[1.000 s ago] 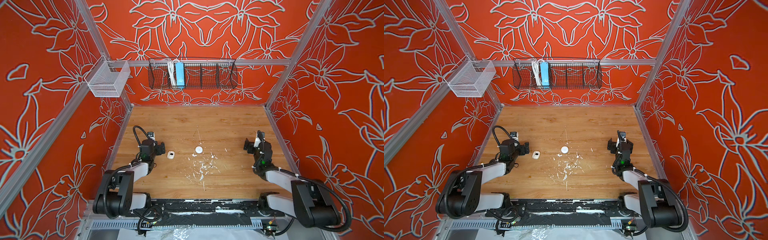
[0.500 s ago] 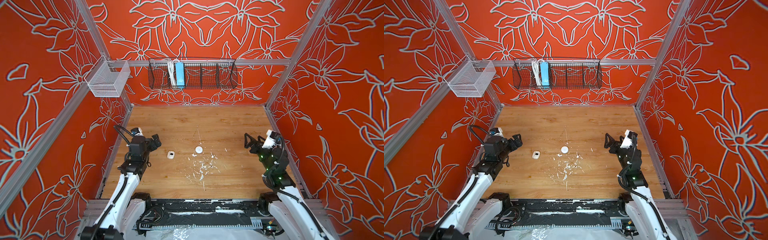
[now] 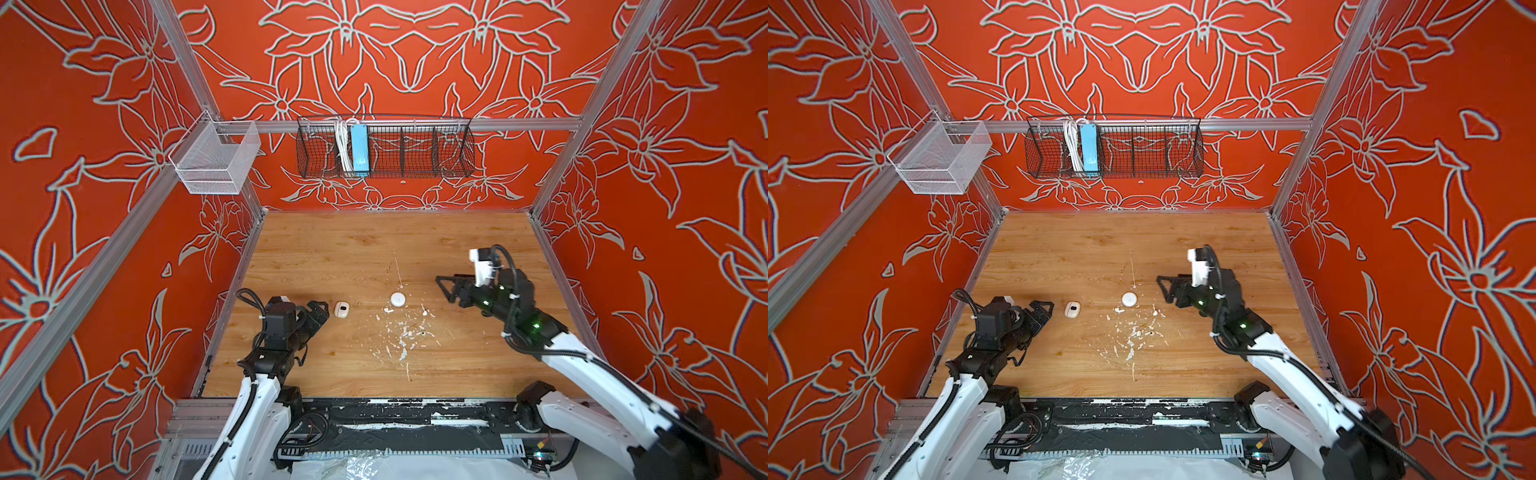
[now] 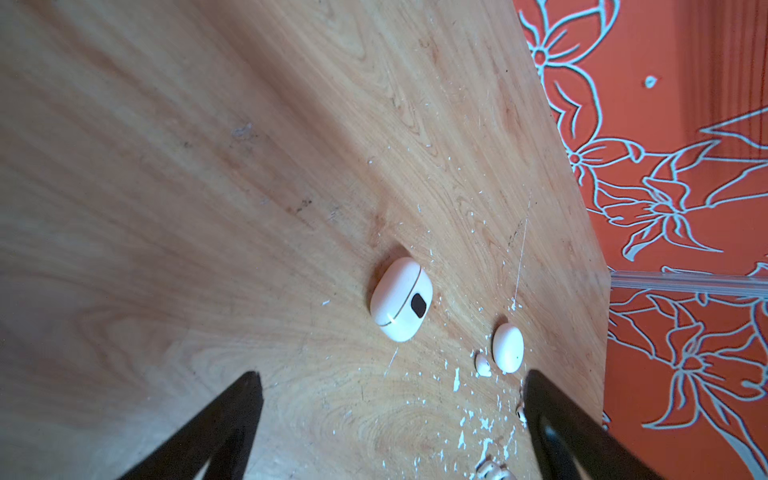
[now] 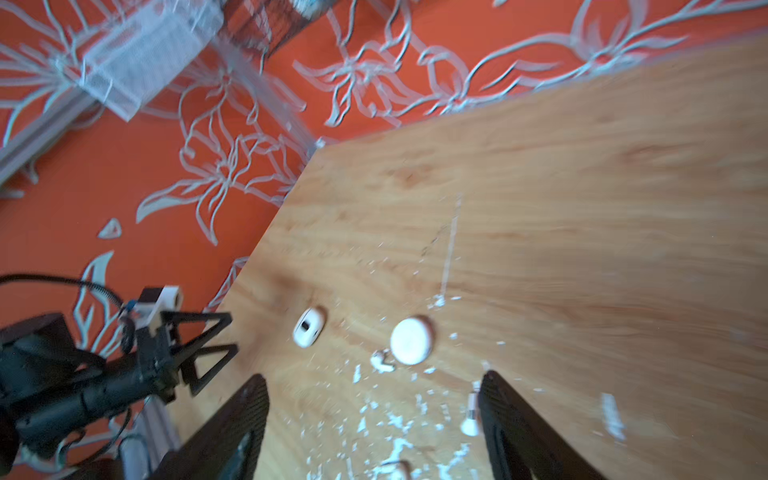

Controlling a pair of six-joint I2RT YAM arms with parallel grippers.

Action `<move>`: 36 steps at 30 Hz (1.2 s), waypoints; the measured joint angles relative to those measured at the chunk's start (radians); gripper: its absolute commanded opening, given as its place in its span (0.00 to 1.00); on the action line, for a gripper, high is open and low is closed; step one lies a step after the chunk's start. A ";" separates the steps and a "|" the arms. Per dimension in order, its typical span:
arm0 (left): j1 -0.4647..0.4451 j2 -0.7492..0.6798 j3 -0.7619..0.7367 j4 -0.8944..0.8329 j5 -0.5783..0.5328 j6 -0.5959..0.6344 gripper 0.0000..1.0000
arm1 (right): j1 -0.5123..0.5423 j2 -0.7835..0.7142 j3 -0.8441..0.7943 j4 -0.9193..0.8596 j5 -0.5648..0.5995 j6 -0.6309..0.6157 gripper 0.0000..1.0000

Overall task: Insert the wireless bluetooth earbuds into the charging case
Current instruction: 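Reach the right gripper across toward the white charging case while the left arm rises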

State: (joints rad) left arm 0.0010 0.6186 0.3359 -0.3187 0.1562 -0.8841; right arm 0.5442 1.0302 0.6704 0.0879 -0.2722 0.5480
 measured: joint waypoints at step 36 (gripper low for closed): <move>0.000 0.062 0.021 -0.098 0.074 -0.077 0.99 | 0.300 1.406 1.268 -0.359 -0.182 0.034 0.50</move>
State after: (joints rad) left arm 0.0010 0.6804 0.3573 -0.4171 0.2306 -0.9611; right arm 0.8444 2.4359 1.9388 -0.2714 -0.4545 0.5819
